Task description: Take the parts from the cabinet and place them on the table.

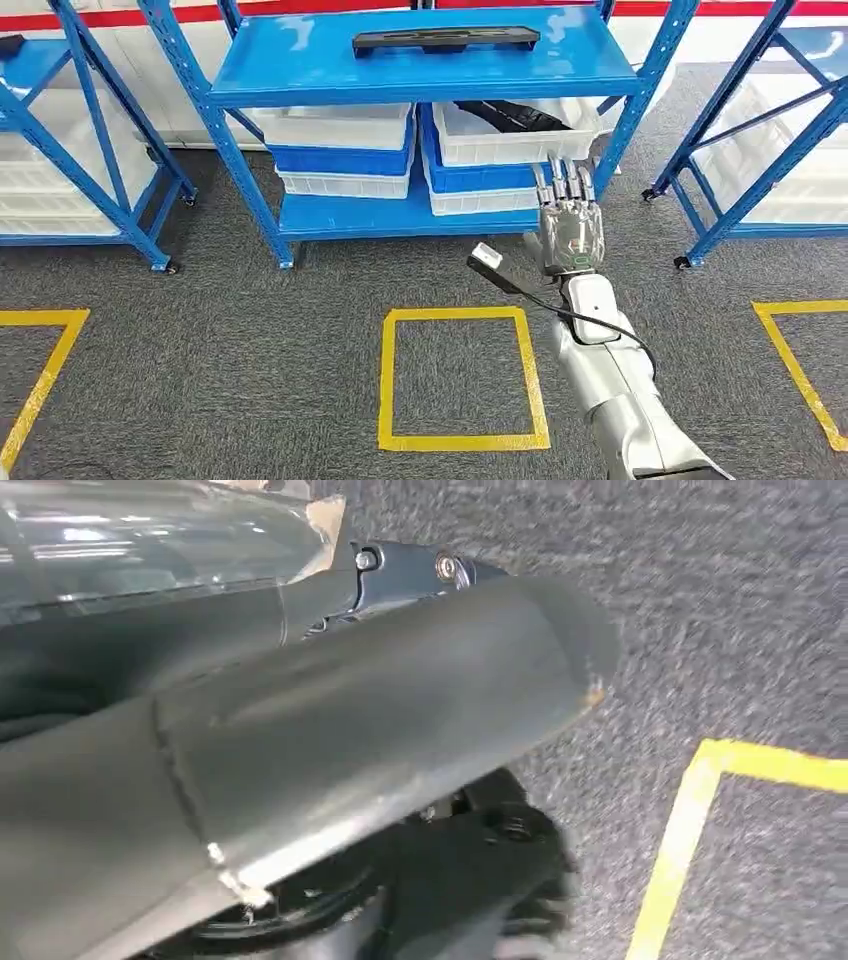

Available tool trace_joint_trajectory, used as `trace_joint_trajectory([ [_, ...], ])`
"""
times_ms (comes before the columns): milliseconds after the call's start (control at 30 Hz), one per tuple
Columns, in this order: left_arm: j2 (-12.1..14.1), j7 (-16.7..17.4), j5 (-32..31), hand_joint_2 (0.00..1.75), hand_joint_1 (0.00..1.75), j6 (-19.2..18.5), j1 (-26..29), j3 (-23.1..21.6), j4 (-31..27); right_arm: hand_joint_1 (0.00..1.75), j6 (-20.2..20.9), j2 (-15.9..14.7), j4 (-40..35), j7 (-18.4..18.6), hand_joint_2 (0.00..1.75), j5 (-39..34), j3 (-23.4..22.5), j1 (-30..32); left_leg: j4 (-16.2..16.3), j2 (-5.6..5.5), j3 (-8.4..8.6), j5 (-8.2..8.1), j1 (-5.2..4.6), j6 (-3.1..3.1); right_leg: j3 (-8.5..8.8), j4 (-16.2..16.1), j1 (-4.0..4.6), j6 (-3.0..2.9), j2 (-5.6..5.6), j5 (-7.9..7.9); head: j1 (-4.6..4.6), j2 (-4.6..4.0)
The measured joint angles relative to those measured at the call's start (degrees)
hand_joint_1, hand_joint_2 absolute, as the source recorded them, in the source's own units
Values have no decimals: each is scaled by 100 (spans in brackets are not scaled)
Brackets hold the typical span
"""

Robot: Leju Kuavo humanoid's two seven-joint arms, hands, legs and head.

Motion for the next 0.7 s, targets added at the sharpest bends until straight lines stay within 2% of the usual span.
trace_joint_trajectory([
  [33, 2, 0, -2, 0, 0, 0, -7, 0, 2, 0, 0, 2, 0, 0, 175, 0, 0, -5, -141, 10, 113, -118, -42, 21, 16, 2, 56, 46, 0, -38, 11, 0],
  [67, 2, 0, -2, 0, 0, 0, -12, 0, 2, 0, 0, 0, 0, 0, 175, 0, 0, -16, -170, -9, 159, -151, -49, 64, 3, 8, 63, 84, -1, -63, 17, 0],
  [133, 2, 0, 0, 0, 0, 0, -5, 0, 2, 0, 0, 4, 0, 0, 175, 0, 0, -15, -147, -25, 143, -193, -89, 138, 4, -13, 63, 141, -12, -87, 26, 0],
  [167, -4, 0, 0, 0, 0, 0, -6, 0, 2, 0, 0, 11, -4, 0, 175, 0, 0, -32, -191, -32, 179, -195, -90, 182, 35, -23, 82, 186, -17, -116, 24, 0],
  [200, -13, 0, 0, 0, 0, 0, -1, 0, 2, 0, 0, 7, -31, 0, 175, 0, 0, -27, -251, -23, 257, -172, -44, 220, -5, 69, 66, 208, -24, -164, 33, 2],
  [233, -11, -2, 0, 0, 0, 2, -4, 0, 2, 0, 0, 0, -31, 0, 175, 0, 0, -47, -266, -30, 288, -192, -57, 265, -117, 330, 72, 191, -13, -254, 50, 2],
  [300, -2, -4, 0, 0, 0, 0, -24, 0, 2, 0, 0, 2, -28, 0, 175, 0, 2, -28, -260, -36, 308, -209, -70, 308, -678, 1278, 61, 130, -6, -573, 68, 2],
  [333, -2, -2, 0, 0, 0, 0, -25, 0, 2, 0, 0, -11, -26, 0, 175, -2, 2, 6, -257, -53, 315, -231, -74, 332, -992, 1739, 63, 135, 1, -694, 81, 2],
  [367, -2, -2, -2, 0, 0, 0, -23, 0, 2, 0, 2, -18, -26, 0, 175, 0, 2, 25, -252, -75, 327, -249, -81, 333, -1183, 1951, 65, 169, 3, -692, 101, 2],
  [400, -2, 2, 0, 0, 0, 0, -13, 0, 4, 0, 7, -17, -26, 9, 175, -2, 2, 34, -250, -91, 349, -269, -85, 330, -1209, 1852, 61, 214, 3, -574, 101, 2],
  [433, -4, 2, -2, 0, 0, 0, -4, 0, 4, 0, 9, -17, -28, 13, 175, -2, 2, 33, -241, -105, 377, -299, -86, 321, -1109, 1514, 57, 272, 2, -354, 105, 2],
  [500, -4, 4, -2, 0, 0, 0, -10, 0, 4, 0, 13, -17, -31, 20, 175, 0, 2, 15, -194, -129, 438, -379, -84, 282, -687, 452, 48, 358, 1, 201, 129, 2],
  [533, -2, 9, 0, 0, 0, 0, -11, 0, 7, 0, 20, -15, -28, 20, 175, -2, 2, 6, -157, -137, 436, -424, -109, 245, -593, 172, 49, 305, -6, 323, 149, 2],
  [600, -4, 22, 0, 0, 0, 2, -17, 0, 7, 0, 24, 0, -31, 20, 175, -2, 2, -9, -146, -143, 432, -473, -128, 206, -543, 148, 57, 176, 7, 331, 140, 2],
  [633, 2, 26, -2, 0, 0, 11, -10, 0, 7, 0, 24, 22, -31, 20, 175, 0, 2, -17, -120, -134, 429, -489, -130, 262, -539, 139, 38, 172, 7, 352, 144, 2],
  [700, 2, 46, 7, 0, 0, 48, -7, 0, 7, 0, 26, 28, -28, 20, 175, 0, 2, -52, -135, -130, 438, -484, -116, 281, -538, 141, 67, 165, 27, 348, 138, 2],
])
